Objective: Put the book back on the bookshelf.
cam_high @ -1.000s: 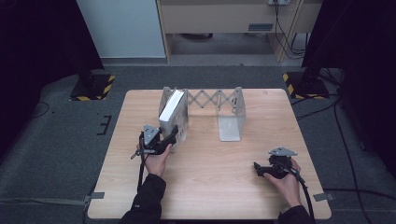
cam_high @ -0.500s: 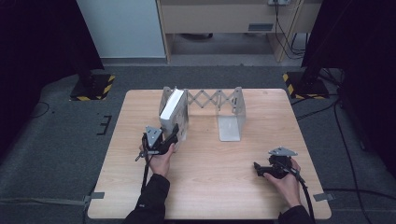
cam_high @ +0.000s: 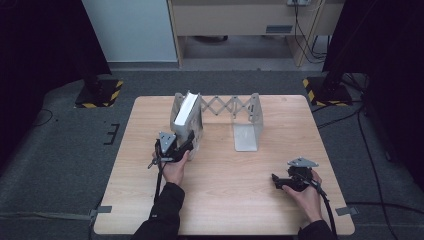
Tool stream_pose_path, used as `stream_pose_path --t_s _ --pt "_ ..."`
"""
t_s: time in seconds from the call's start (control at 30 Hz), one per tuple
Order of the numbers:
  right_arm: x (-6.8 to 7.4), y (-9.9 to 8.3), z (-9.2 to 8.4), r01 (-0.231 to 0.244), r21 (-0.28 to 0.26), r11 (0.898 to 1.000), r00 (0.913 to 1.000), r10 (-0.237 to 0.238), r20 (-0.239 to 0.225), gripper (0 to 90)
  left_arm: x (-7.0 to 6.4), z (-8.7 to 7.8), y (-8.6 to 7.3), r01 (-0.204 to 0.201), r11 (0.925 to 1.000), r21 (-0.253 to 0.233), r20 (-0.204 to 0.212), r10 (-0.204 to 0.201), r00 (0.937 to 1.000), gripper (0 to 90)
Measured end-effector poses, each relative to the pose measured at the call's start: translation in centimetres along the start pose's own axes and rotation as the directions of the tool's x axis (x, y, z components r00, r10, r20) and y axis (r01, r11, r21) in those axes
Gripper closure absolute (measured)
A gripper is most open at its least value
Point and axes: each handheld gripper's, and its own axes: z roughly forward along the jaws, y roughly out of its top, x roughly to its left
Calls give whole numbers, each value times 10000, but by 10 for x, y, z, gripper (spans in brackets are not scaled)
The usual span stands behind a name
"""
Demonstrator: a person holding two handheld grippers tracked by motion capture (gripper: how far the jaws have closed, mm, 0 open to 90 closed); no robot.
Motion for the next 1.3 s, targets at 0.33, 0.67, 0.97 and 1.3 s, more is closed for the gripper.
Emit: stream_pose_path --t_s 0.33,0.67,0.97,1.3 --pt "0 0 0 4 3 10000 10000 -4 4 77 13 -19 -2 -159 9955 935 907 74 9959 439" --pt "0 0 0 1 2 10000 10000 -1 3 77 14 -22 -6 -36 9953 963 982 -59 9952 454" --pt "0 0 0 4 3 10000 10000 -4 4 77 12 -17 -6 -17 9962 870 862 -59 9963 456" --pt "0 0 0 3 2 10000 10000 -3 4 77 10 -4 -2 -281 9945 1005 1098 169 9938 442"
